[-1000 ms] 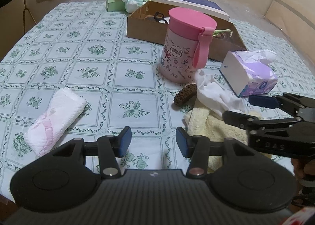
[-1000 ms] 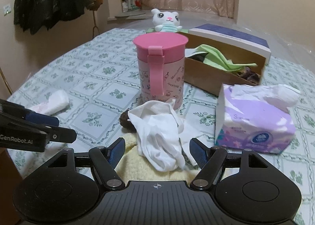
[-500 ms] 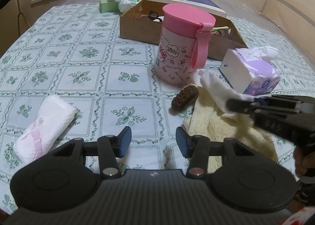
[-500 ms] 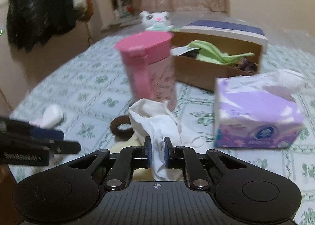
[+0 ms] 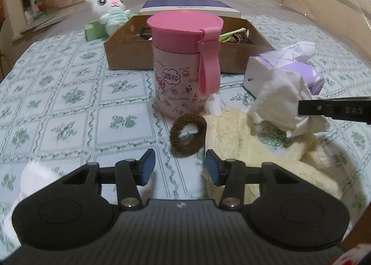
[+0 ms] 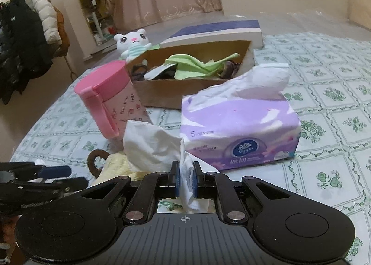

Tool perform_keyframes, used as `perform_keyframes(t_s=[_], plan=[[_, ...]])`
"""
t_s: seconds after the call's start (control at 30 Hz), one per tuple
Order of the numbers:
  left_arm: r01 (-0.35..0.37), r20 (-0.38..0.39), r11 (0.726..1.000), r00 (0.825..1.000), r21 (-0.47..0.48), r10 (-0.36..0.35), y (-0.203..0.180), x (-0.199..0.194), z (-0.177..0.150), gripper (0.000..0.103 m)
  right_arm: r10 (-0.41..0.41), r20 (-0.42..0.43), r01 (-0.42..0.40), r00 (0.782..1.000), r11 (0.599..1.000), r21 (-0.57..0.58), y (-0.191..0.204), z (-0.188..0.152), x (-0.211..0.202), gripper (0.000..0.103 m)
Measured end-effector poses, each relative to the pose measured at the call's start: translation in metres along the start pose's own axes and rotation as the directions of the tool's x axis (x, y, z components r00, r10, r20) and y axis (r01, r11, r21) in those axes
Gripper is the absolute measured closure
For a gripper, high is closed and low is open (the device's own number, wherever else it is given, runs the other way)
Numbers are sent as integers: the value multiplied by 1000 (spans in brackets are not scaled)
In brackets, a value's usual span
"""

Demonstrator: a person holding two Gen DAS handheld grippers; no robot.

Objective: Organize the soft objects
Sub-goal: 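Close the right tool on the white cloth beside the tissue pack, then grasp the brown hair tie with the left tool while the right tool holds the white cloth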

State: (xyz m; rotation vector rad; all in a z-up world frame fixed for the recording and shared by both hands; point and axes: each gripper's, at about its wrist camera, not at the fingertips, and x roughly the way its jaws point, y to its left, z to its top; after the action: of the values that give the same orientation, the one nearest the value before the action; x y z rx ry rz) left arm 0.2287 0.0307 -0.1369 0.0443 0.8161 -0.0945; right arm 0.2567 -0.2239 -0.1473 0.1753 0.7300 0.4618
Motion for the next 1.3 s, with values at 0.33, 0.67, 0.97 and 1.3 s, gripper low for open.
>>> perform_keyframes(t_s=[0.33, 0.67, 0.97, 1.3], plan=[[10, -19, 999, 1000, 37, -10, 9, 27, 3, 59, 8, -20, -8, 1000, 1000, -6, 4, -4, 14, 92], [47, -31, 999, 998, 13, -47, 8, 47, 9, 58, 9, -31, -9, 999, 1000, -3, 4, -3, 20, 92], [40, -8, 999, 999, 0, -40, 15, 49, 6, 87, 9, -44, -9, 999, 1000, -12, 7, -3, 22, 92], [-69, -42, 995, 997, -67, 66, 43, 10, -21, 87, 16, -35, -22, 999, 985, -172, 27, -13, 14, 40]])
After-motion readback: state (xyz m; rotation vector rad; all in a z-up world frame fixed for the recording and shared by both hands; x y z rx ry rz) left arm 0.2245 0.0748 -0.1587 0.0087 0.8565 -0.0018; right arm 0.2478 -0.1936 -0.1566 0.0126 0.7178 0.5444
